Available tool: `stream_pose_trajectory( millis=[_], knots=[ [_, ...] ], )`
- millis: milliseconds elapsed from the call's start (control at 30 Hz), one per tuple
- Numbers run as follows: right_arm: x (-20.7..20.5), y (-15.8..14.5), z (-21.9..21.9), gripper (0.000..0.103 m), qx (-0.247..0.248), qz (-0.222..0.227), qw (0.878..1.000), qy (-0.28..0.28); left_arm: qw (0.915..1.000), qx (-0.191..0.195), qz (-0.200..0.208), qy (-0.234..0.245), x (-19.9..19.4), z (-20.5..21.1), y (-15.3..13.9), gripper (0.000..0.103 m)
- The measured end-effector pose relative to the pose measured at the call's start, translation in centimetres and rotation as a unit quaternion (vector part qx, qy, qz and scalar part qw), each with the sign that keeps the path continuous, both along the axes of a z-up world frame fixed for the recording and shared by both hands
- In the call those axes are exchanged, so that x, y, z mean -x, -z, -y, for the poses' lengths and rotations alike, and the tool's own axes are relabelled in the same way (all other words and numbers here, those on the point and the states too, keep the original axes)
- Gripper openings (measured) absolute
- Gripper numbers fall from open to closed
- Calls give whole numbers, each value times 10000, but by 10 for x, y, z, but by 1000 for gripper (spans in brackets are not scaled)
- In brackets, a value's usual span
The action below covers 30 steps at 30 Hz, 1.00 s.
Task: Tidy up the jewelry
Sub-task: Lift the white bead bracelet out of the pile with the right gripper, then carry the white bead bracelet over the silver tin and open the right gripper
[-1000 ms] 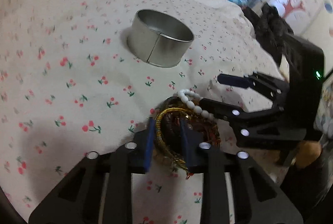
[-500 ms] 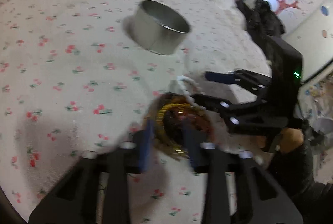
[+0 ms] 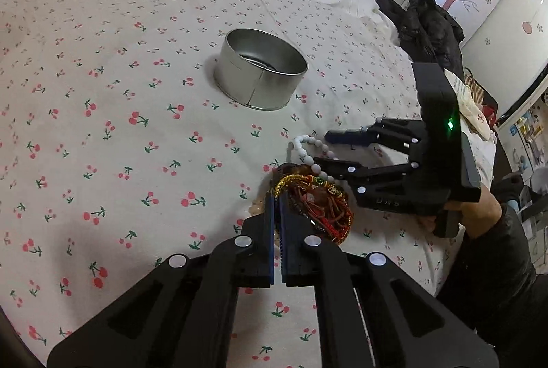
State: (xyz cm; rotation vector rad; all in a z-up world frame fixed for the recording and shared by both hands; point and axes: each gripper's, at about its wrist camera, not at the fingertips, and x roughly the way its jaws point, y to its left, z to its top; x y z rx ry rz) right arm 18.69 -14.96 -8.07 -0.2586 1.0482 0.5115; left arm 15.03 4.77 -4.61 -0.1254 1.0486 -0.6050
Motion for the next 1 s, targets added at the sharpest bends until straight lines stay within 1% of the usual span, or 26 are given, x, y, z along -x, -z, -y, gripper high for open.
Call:
stream_pose_trajectory(
  millis=[33, 100, 233, 333, 500, 633, 700, 800, 933, 1000],
  knots=[
    [0, -1, 0, 8, 3, -1, 10000, 17, 10000, 8, 18, 16, 0, -1, 0, 2],
    [1, -4, 0, 8, -7, 47, 10000, 16, 10000, 41, 78, 30, 1, -1, -3, 2],
    [2, -24, 12, 8, -372, 255, 9988, 213, 9995, 132, 285, 66, 4, -2, -16, 2],
    [4, -36, 22, 8, -638, 416, 9965, 350, 9992, 171, 361, 62, 5, -2, -26, 2],
    [7, -55, 26, 8, -1019, 732, 9912, 424, 9983, 148, 564, 98, 3, -1, -50, 2],
    [6, -67, 33, 8, -1226, 922, 9866, 552, 9973, 150, 715, 78, -2, 1, -69, 2],
    [7, -73, 35, 8, -1334, 1062, 9834, 616, 9968, 138, 789, 52, -6, 2, -77, 2],
    [6, -86, 38, 8, -1621, 1177, 9773, 684, 9962, 177, 853, -40, -17, 5, -85, 2],
    [-2, -97, 42, 8, -1871, 1274, 9706, 823, 9948, 283, 966, -176, -36, 9, -94, 2],
    [-10, -102, 46, 8, -1941, 1314, 9676, 941, 9942, 336, 993, -246, -53, 12, -94, 2]
  ],
)
